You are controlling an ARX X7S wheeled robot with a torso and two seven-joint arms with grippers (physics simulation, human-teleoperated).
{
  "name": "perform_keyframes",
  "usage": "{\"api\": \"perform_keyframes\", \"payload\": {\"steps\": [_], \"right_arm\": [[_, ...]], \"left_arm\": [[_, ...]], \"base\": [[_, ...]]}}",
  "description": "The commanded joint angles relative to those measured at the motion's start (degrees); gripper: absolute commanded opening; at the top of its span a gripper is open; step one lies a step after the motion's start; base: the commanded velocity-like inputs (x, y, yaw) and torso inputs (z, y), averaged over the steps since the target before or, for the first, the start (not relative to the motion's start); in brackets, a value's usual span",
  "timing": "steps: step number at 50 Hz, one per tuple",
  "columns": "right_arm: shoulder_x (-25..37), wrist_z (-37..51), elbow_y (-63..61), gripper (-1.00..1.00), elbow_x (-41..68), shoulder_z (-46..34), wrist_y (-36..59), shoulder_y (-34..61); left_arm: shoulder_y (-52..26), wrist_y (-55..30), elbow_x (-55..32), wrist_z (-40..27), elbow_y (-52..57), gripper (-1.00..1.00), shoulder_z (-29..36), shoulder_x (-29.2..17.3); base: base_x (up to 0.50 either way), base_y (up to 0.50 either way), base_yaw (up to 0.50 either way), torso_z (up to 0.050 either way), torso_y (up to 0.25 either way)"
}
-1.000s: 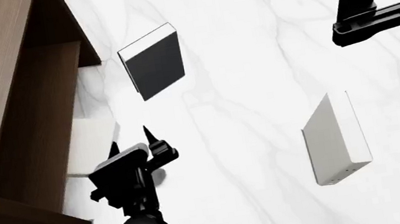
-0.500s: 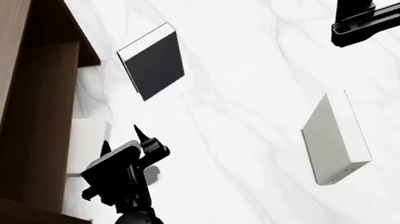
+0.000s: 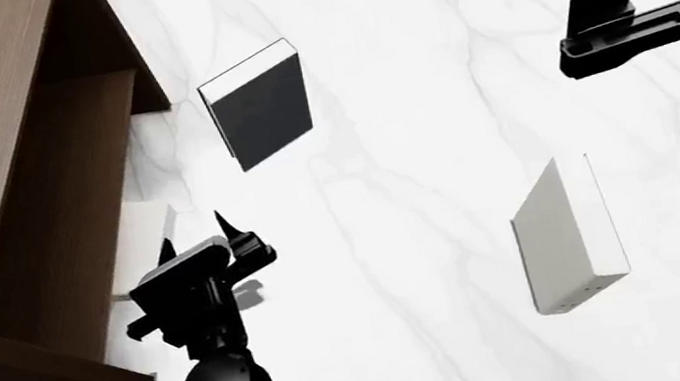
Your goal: Pick up the book on the right and place it under the cabinet shelf.
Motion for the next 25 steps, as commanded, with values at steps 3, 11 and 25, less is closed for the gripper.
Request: {"api": "perform_keyframes", "payload": {"steps": [3,11,25], "right_arm": [[-0.3,0.2,-0.5,1.00,0.4,0.4,1.0,0.8],[-0.7,0.2,-0.3,1.00,0.3,0.5,1.4,1.0],[-1.3,0.5,-0.5,1.00,0.6,0.8,2.3,1.5]], "left_arm": [[-0.4,1.3,-9.0,2.2,-5.6,1.00,-4.7,-1.2],[-0.8,1.8,-9.6,2.9,-7.5,1.00,-5.4,-1.1],[-1.0,2.3,-10.2,3.0,-8.7,1.00,-6.5,-1.7]], "base": [[0.00,0.00,0.00,-0.003,-0.004],[0.00,0.00,0.00,-0.001,-0.004],[0.00,0.00,0.00,-0.001,-0.004]]}}
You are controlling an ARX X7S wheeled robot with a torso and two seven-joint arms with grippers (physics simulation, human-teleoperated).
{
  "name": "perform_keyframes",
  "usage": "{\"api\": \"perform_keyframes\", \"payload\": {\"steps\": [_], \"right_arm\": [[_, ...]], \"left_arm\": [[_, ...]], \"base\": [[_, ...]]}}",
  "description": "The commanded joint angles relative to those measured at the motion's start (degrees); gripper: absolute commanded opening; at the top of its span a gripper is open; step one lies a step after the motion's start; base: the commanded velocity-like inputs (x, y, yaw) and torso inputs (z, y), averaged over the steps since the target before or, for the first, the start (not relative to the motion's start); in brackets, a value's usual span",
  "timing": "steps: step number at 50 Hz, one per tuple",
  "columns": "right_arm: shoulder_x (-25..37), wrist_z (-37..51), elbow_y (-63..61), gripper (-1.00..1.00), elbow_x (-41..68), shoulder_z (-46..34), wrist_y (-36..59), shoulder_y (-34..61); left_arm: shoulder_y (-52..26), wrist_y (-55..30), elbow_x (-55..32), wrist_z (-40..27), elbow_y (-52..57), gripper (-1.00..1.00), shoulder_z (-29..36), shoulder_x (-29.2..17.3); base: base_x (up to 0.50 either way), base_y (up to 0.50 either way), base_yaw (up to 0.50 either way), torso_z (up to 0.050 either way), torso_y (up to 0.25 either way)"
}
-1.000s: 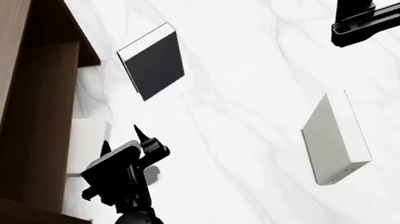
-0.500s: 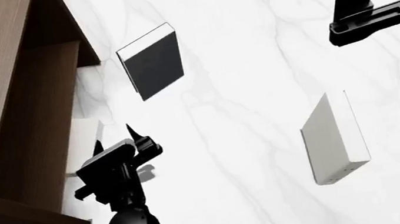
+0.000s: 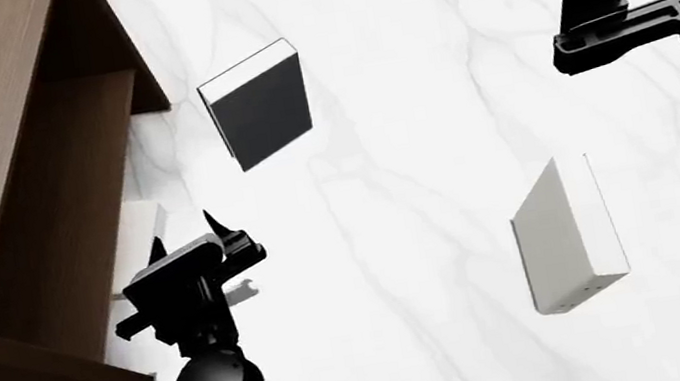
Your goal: Pick up the book on the right and place it under the cabinet shelf.
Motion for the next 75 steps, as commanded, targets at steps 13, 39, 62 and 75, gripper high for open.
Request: {"api": "perform_keyframes", "payload": {"steps": [13,39,62,75], "right_arm": [[-0.2,0.7,-0.9,1.00,0.6,0.5,1.1,0.7],[-0.4,0.9,-1.2,1.00,0.6,0.9,1.4,0.4],[-1.1,0.7,-0.9,1.00,0.6,1.3,1.9,0.5],[-1.6,0.4,-0.7,1.00,0.6,1.5,2.2,0.7]], "left_arm": [[0.3,2.1,-12.1,3.0,-6.4,1.00,-6.2,-2.0],[-0.5,2.9,-13.0,3.3,-10.1,1.00,-8.2,-2.4],[-0.5,0.8,-12.9,4.5,-7.1,1.00,-6.9,-2.8],[-0.2,-3.5,-15.2,10.9,-2.5,1.00,-3.5,-1.7]], "base": [[0.00,0.00,0.00,-0.002,-0.005],[0.00,0.00,0.00,-0.002,-0.005],[0.00,0.00,0.00,-0.002,-0.005],[0.00,0.00,0.00,-0.002,-0.005]]}}
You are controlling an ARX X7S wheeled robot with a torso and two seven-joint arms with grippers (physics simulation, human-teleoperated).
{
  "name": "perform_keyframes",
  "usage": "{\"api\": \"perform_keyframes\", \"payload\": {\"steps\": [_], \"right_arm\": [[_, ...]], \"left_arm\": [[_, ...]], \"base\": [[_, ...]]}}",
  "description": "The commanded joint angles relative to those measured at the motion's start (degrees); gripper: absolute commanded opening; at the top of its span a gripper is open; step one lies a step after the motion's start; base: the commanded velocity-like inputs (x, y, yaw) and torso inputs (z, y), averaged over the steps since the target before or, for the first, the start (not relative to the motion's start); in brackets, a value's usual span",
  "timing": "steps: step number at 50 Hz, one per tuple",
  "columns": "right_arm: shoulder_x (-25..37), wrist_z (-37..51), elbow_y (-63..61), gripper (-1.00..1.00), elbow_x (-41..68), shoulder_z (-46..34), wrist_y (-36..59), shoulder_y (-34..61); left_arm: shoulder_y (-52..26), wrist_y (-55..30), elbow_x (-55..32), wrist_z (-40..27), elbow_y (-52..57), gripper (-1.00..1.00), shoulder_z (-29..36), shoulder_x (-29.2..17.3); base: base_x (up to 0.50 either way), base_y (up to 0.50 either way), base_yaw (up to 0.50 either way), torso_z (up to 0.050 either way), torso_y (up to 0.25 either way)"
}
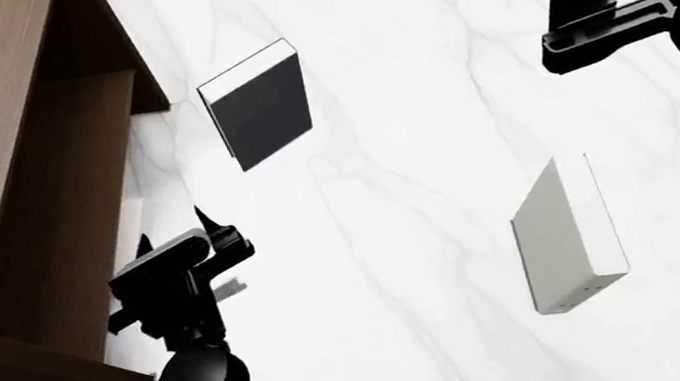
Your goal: Pick up the book on the right and place it under the cabinet shelf.
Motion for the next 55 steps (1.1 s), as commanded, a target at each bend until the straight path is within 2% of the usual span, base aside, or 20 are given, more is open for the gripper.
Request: {"api": "perform_keyframes", "payload": {"steps": [1,22,55], "right_arm": [[-0.2,-0.2,0.0,1.00,0.0,0.1,0.2,0.3],[-0.8,-0.1,-0.4,1.00,0.3,0.6,0.9,0.7],[-0.8,-0.1,-0.5,1.00,0.1,1.1,0.1,-0.4]], "left_arm": [[0.9,-2.3,-14.1,8.3,-1.4,1.00,-1.7,-0.3],[1.3,-2.9,-15.2,11.3,-2.5,1.00,-0.7,2.2],[2.6,-8.7,-15.0,9.7,14.9,1.00,2.9,-3.8]], "base": [[0.00,0.00,0.00,0.000,0.000],[0.00,0.00,0.00,-0.002,-0.006],[0.00,0.00,0.00,-0.002,-0.004]]}}
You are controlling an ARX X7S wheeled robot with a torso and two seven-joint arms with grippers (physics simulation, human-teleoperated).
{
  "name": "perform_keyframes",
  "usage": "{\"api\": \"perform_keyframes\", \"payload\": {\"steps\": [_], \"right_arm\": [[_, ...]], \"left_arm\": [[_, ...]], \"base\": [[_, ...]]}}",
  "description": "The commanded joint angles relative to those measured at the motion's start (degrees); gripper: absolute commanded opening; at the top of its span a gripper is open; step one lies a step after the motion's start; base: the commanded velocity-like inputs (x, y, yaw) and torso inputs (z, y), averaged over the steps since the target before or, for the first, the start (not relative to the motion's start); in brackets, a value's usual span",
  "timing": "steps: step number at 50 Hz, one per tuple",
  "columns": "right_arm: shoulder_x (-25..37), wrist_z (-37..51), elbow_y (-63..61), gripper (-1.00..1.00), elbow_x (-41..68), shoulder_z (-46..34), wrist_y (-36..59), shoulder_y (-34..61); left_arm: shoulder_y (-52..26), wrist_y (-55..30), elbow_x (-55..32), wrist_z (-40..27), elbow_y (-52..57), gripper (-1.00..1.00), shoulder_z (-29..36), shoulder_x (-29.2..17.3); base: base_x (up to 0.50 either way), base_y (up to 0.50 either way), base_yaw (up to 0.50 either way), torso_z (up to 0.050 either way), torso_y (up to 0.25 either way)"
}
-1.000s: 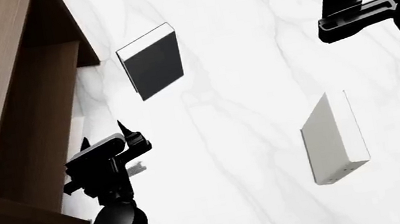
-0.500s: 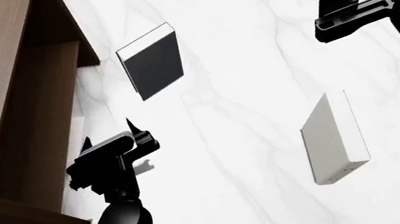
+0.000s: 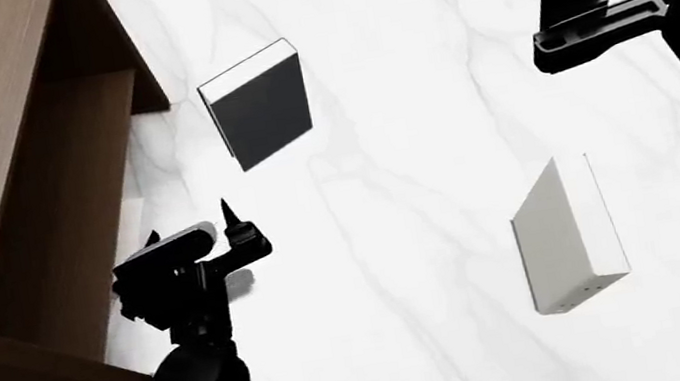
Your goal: Pick up the book on the right and place it under the cabinet shelf.
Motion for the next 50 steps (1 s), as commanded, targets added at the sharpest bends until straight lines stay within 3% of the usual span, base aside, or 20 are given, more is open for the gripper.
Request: {"api": "perform_keyframes", "payload": {"steps": [1,31,50], "right_arm": [[0.1,0.0,-0.2,1.00,0.0,0.1,-0.2,-0.1],[-0.1,-0.4,-0.3,1.00,0.9,1.0,1.2,1.0],[0.7,0.1,-1.4,1.00,0.5,1.2,-0.4,-0.7]], "left_arm": [[1.0,-1.3,-8.8,3.9,4.3,1.00,2.2,-0.9],[-0.5,-3.6,-7.1,2.5,11.9,1.00,4.0,-2.8],[-3.7,-11.8,1.6,-3.9,30.3,1.00,8.1,-12.2]], "base": [[0.00,0.00,0.00,0.000,0.000],[0.00,0.00,0.00,0.000,0.000],[0.00,0.00,0.00,0.000,0.000]]}}
